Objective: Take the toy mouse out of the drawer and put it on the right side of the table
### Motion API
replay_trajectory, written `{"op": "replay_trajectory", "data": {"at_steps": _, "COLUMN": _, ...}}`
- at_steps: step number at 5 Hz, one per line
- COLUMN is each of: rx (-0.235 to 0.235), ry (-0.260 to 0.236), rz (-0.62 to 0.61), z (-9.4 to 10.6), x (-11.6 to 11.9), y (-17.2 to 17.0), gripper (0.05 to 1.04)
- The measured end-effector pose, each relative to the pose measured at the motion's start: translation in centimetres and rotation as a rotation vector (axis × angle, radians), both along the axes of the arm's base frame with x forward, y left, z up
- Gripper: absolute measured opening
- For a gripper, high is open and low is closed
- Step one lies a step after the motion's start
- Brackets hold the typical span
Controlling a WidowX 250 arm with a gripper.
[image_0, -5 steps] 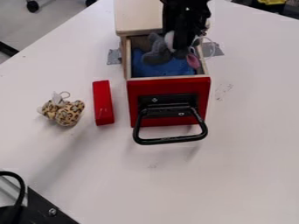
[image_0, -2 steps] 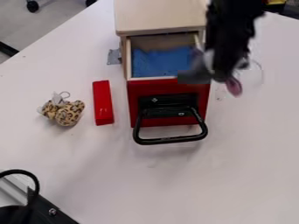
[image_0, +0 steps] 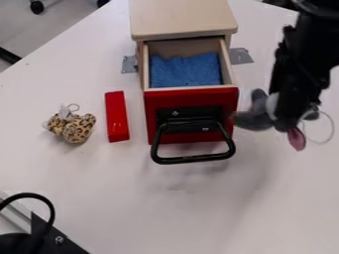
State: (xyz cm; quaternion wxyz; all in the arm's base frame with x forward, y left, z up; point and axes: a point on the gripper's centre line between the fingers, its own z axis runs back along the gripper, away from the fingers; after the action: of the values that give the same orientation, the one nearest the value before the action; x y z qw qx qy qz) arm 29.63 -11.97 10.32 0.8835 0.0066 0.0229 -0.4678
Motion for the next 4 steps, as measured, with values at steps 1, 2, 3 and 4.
{"op": "replay_trajectory", "data": {"at_steps": 1, "rx": 0.021, "ry": 0.018, "rz": -0.014, "z": -1.6, "x": 1.6, "y": -0.7, "gripper": 0.354}}
{"op": "replay_trajectory", "data": {"at_steps": 2, "rx": 0.048, "ry": 0.060, "rz": 0.002, "z": -3.8, "x": 2.9, "y": -0.7, "gripper": 0.354}}
{"op": "replay_trajectory", "data": {"at_steps": 3, "rx": 0.057, "ry": 0.079, "rz": 0.012, "z": -4.5, "x": 4.1, "y": -1.0, "gripper": 0.354}}
{"op": "replay_trajectory", "data": {"at_steps": 4, "rx": 0.070, "ry": 0.104, "rz": 0.014, "z": -6.3, "x": 4.3, "y": -0.9, "gripper": 0.354}}
